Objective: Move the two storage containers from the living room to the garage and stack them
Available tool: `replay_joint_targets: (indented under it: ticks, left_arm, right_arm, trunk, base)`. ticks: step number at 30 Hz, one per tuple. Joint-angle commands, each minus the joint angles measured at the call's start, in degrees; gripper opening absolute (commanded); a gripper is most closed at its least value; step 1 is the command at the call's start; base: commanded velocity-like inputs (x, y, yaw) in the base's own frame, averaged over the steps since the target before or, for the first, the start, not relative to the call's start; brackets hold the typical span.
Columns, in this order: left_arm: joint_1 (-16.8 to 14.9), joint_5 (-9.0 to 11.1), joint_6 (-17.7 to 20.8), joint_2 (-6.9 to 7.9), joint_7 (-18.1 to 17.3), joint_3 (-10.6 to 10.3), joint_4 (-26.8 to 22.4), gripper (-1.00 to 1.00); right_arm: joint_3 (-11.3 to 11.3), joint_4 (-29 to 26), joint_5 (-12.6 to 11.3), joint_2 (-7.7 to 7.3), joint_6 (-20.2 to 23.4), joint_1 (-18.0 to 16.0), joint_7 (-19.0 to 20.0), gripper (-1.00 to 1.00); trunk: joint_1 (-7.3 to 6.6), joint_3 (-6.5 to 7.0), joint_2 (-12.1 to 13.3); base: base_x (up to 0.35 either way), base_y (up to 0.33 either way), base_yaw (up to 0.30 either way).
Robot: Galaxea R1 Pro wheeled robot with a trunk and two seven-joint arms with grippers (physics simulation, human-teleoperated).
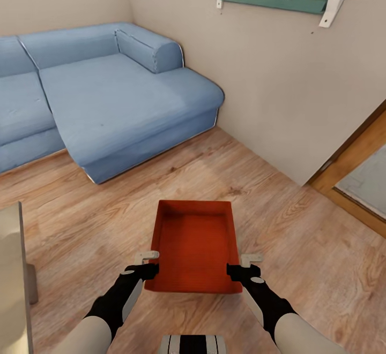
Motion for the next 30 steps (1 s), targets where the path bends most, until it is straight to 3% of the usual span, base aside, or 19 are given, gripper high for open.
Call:
replay_joint_targets:
  ticks: [1, 16, 30]
  left_arm:
    - [0.0, 0.5, 0.3, 0.0, 0.4, -0.2, -0.1, 1.0]
    - [0.0, 0.5, 0.3, 0.04, 0.4, -0.2, -0.1, 1.0]
    - [0.0, 0.5, 0.3, 0.05, 0.4, -0.2, -0.1, 1.0]
  right_arm:
    - [0.5, -0.1, -0.6, -0.01, 0.2, 0.0, -0.4, 1.0]
    - [0.5, -0.1, -0.6, 0.02, 0.2, 0.0, -0.4, 1.0]
    - [0.5, -0.1, -0.6, 0.01, 0.2, 0.0, -0.4, 1.0]
  trunk:
    - [0.22, -0.22, -0.4]
    - [3.51, -2.91, -6.4]
    - [3.51, -2.91, -6.4]
  base:
    - [0.0, 0.0, 0.0]
    - [0.0, 0.0, 0.0]
    - [0.0, 0.0, 0.0]
